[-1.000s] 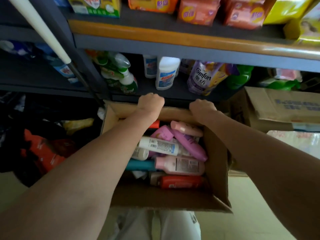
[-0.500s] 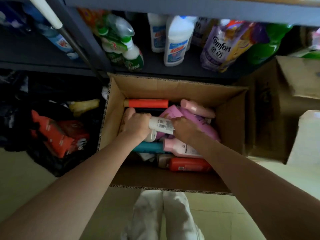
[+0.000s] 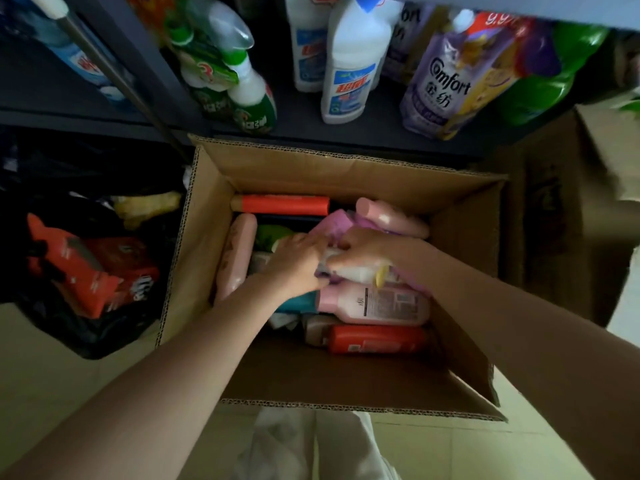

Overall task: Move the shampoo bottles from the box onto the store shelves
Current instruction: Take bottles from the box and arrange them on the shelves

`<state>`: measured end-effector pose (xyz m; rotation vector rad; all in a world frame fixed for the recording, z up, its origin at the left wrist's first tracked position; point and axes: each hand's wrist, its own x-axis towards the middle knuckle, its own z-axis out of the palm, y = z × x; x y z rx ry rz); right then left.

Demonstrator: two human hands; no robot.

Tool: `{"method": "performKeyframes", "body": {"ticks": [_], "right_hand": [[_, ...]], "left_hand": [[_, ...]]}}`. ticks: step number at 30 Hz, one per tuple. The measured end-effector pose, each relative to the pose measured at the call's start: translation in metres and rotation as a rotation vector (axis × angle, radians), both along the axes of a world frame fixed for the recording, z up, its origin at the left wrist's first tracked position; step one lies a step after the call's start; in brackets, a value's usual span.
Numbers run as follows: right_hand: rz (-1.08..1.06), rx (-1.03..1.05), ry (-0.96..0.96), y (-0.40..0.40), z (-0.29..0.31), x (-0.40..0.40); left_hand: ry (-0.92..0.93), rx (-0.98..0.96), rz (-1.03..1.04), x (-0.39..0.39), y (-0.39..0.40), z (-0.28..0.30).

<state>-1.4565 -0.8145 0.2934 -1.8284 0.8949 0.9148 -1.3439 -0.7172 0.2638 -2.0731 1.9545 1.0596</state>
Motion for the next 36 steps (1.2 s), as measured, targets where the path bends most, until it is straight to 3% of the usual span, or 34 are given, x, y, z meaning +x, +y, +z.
{"method": "performKeyframes", "body": {"ticks": [3,5,7,9,11,16,20,23,27,32,36], "right_hand": [[-0.153,-0.103,-0.149,-0.020,0.012,0.003],[-0.281,-0.350,-0.243,-0.028,0.003,0.001],[-0.136,-0.584,-0.174,-0.030,-0.015,-0.001],[0.060,-0.582,-0.011,-0.027,-0.033,-0.004],[0.105,-0.552,0.098,-0.026,-0.043,-0.003],[0.410,-0.708,0.272,-0.017,-0.047,-0.006],[0.468,-0.673,0.227,-0.014,-0.028,-0.014],[0.442,-0.665,0.154,-0.017,0.010,-0.008],[0.208,-0.600,0.018,-0.032,0.083,0.007],[-0.107,-0.409,-0.153,-0.045,0.213,0.011],[-0.234,-0.522,-0.292,-0.047,0.343,0.009]], "left_hand": [[0.035,0.007,0.143,0.000,-0.014,0.001],[0.034,0.058,0.178,0.008,-0.015,0.006],[-0.041,0.059,0.191,0.020,-0.009,0.008],[-0.077,0.067,0.212,0.032,0.002,0.009],[-0.026,0.106,0.285,0.041,0.010,0.008],[0.122,0.206,0.468,0.046,0.018,0.006],[0.315,0.237,0.594,0.036,0.017,0.022],[0.429,0.235,0.644,0.028,0.009,0.049],[0.481,0.211,0.689,0.035,-0.001,0.097],[0.746,0.188,0.670,0.042,-0.016,0.204],[0.900,0.160,0.538,0.051,-0.034,0.300]]}}
